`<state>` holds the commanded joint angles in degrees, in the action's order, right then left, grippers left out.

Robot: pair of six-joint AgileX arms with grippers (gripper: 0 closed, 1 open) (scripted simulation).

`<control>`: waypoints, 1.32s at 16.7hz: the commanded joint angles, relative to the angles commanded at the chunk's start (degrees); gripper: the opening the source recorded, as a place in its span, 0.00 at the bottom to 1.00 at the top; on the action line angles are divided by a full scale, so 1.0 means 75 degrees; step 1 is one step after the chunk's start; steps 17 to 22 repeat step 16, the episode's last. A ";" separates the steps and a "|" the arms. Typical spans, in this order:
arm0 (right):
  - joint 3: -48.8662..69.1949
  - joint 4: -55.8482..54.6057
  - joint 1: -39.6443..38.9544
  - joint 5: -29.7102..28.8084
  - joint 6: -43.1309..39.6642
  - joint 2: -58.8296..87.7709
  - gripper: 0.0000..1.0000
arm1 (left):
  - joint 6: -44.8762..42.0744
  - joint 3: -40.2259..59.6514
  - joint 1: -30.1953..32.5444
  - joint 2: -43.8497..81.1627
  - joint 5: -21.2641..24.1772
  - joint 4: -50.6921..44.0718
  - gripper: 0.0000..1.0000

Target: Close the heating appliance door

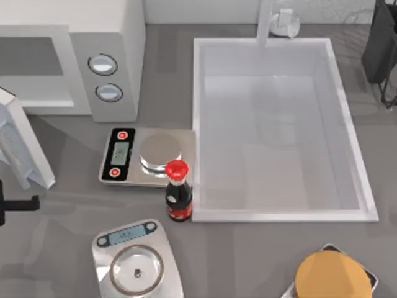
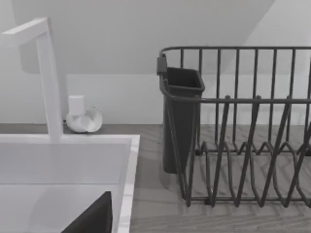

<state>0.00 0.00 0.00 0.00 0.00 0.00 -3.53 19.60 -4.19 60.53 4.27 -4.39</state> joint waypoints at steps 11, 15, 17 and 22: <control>0.0000 0.0000 0.0000 0.0000 0.0000 0.0000 1.00 | 0.0116 0.1798 0.0200 0.3154 -0.0105 0.1197 0.00; 0.0000 0.0000 0.0000 0.0000 0.0000 0.0000 1.00 | 0.0159 0.2324 0.0278 0.3904 -0.0154 0.1581 0.00; 0.0000 0.0000 0.0000 0.0000 0.0000 0.0000 1.00 | 0.0159 0.2328 0.0279 0.3910 -0.0155 0.1585 0.00; 0.0000 0.0000 0.0000 0.0000 0.0000 0.0000 1.00 | 0.0159 0.2328 0.0279 0.3910 -0.0155 0.1585 0.00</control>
